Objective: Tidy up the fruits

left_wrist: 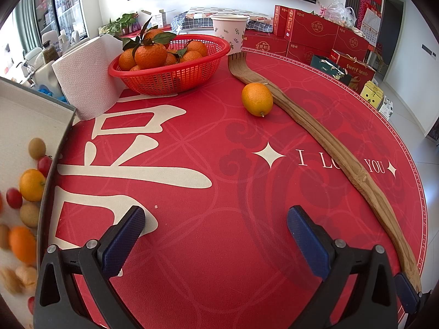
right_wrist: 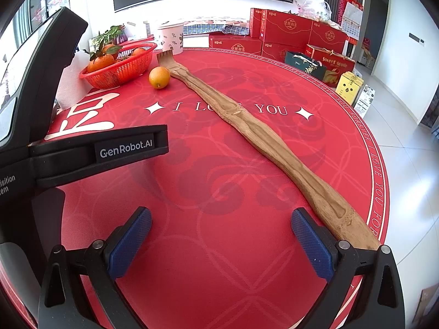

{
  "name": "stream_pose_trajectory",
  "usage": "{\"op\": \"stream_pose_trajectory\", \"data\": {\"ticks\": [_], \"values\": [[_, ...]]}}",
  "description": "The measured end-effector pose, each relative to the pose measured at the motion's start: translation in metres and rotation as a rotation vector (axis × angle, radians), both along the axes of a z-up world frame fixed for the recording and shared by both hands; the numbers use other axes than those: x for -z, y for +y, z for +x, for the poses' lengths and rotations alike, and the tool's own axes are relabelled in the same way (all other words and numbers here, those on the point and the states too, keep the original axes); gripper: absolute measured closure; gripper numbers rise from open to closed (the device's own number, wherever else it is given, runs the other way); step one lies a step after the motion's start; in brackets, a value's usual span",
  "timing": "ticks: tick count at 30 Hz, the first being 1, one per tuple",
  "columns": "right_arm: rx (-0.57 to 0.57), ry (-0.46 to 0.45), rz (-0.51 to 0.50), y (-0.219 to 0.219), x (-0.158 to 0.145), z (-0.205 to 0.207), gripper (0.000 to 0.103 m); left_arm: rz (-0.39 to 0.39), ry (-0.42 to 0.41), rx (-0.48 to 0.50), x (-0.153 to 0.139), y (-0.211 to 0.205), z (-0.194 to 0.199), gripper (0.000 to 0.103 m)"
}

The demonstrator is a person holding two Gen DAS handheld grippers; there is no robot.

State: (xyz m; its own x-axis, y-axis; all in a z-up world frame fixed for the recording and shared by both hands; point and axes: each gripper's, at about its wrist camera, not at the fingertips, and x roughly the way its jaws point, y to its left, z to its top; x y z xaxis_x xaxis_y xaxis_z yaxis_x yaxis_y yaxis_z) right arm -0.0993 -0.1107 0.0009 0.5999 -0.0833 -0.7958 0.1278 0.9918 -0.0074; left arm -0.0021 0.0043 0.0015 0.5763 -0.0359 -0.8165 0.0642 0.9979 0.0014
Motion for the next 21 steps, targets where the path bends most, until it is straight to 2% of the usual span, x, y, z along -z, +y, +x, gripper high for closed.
{"op": "stream_pose_trajectory", "data": {"ticks": [21], "values": [[-0.011, 0.002, 0.000, 0.0034, 0.0012, -0.0010, 0.001, 0.000, 0.000, -0.001, -0.0008, 0.0047, -0.0009, 0.000]]}}
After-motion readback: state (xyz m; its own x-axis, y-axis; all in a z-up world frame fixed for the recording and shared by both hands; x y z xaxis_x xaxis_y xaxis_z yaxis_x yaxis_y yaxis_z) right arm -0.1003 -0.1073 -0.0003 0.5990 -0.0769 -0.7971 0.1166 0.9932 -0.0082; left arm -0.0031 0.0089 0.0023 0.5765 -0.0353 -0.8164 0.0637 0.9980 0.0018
